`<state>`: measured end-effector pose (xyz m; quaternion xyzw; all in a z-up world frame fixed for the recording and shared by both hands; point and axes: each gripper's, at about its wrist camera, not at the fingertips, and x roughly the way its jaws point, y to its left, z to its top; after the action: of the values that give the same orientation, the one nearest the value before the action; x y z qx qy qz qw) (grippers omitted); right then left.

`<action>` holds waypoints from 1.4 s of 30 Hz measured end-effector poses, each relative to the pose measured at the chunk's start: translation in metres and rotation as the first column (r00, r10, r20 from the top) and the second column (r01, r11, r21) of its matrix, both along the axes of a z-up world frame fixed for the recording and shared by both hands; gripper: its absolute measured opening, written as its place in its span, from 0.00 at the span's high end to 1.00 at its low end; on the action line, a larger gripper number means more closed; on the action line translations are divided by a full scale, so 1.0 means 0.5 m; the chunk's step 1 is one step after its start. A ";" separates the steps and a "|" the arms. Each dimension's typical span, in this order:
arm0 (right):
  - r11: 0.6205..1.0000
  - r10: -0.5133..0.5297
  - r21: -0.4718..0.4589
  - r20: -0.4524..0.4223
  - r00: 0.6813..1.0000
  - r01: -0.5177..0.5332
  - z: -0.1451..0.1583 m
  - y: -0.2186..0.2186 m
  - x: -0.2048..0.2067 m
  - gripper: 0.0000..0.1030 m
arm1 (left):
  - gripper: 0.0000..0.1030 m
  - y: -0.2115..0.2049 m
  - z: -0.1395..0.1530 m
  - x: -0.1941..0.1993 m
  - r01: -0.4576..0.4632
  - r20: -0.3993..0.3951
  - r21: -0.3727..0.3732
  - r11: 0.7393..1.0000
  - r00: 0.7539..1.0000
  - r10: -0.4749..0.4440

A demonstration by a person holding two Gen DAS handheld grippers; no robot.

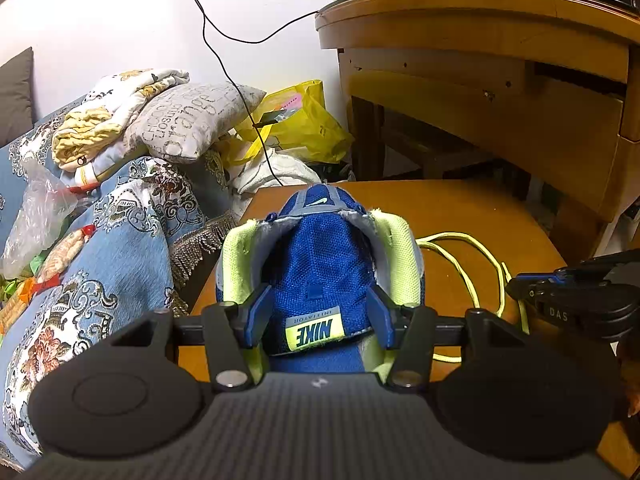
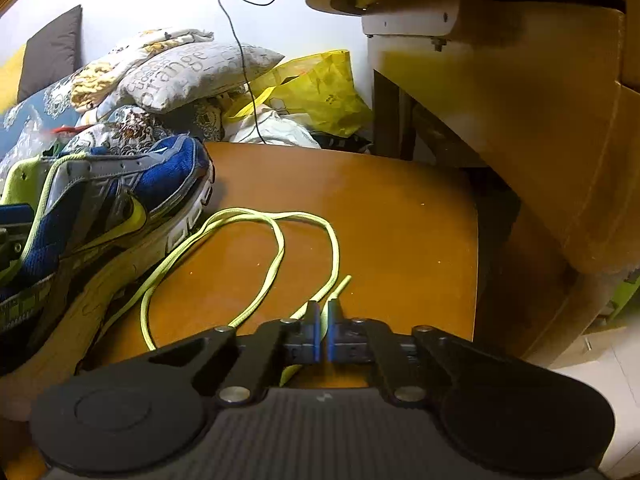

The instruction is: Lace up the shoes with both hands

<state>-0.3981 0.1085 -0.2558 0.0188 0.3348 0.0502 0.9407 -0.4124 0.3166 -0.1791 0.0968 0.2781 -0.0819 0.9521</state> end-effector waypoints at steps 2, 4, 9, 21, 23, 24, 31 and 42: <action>1.000 0.000 -0.007 0.006 1.000 0.000 0.002 -0.002 0.000 0.99 | 0.47 0.000 0.000 0.000 0.000 -0.001 0.000 1.000 1.000 0.000; 1.000 -0.007 -0.019 0.027 1.000 0.007 0.009 -0.008 -0.003 0.99 | 0.47 0.001 0.000 0.001 0.001 -0.001 -0.001 1.000 1.000 -0.001; 0.998 -0.028 -0.049 0.113 0.993 0.034 0.046 -0.029 -0.011 0.99 | 0.47 0.005 0.001 0.003 0.002 -0.002 -0.002 1.000 1.000 -0.002; 0.977 0.037 -0.207 0.379 0.924 0.046 0.163 -0.026 -0.046 1.00 | 0.47 0.015 0.002 0.005 0.004 -0.019 -0.024 1.000 1.000 -0.005; 0.990 0.030 -0.140 0.335 0.942 0.018 0.167 -0.034 -0.039 0.97 | 0.47 0.015 0.002 0.005 0.003 -0.019 -0.024 1.000 1.000 -0.004; 0.994 0.020 -0.109 0.307 0.952 0.014 0.161 -0.039 -0.035 0.96 | 0.47 0.015 0.002 0.005 0.003 -0.019 -0.025 1.000 1.000 -0.004; 0.996 -0.084 0.030 0.075 0.994 0.082 0.082 -0.060 -0.005 0.82 | 0.47 0.015 0.001 0.003 0.002 -0.020 -0.030 1.000 1.000 -0.003; 0.987 -0.134 0.083 -0.067 0.989 0.139 0.016 -0.028 0.032 0.69 | 0.48 0.020 0.000 -0.002 0.004 -0.015 -0.039 0.999 1.000 -0.005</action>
<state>-0.3821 0.0944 -0.2477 0.0844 0.3588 -0.0003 0.9296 -0.4132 0.3267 -0.1789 0.0782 0.2835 -0.0904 0.9515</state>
